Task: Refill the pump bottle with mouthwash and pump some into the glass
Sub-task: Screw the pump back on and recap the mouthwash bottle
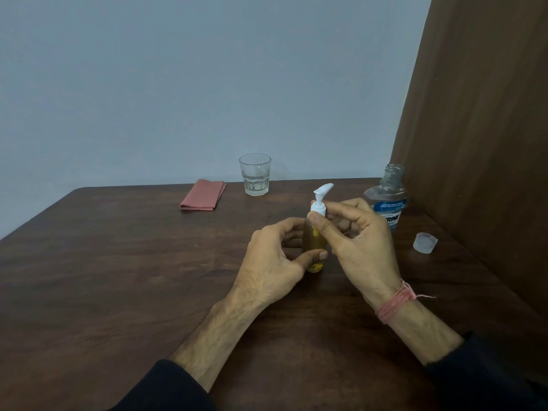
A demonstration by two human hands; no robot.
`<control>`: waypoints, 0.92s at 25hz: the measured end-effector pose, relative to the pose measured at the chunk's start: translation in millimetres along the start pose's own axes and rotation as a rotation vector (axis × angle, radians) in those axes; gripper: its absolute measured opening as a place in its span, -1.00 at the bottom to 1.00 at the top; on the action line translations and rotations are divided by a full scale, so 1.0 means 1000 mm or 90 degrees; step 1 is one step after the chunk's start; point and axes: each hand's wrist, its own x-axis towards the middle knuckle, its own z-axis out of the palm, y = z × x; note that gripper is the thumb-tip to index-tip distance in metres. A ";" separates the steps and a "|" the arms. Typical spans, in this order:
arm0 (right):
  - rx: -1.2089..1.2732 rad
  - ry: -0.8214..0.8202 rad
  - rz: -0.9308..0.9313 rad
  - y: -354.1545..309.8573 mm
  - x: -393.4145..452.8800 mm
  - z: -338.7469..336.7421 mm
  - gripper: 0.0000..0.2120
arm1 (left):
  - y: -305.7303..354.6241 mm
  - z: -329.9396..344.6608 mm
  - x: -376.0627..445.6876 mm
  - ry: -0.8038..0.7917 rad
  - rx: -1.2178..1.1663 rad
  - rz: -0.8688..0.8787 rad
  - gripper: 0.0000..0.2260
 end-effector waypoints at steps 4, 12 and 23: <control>-0.059 0.039 -0.052 0.001 0.000 -0.005 -0.63 | -0.002 0.000 -0.001 0.032 0.021 -0.018 -0.49; -0.061 0.149 -0.229 -0.013 0.003 -0.017 -0.92 | -0.008 -0.005 0.004 0.075 0.025 -0.039 -0.31; -0.319 0.258 0.080 0.038 0.047 -0.107 -0.69 | 0.043 0.032 -0.012 0.141 -0.005 0.131 -0.57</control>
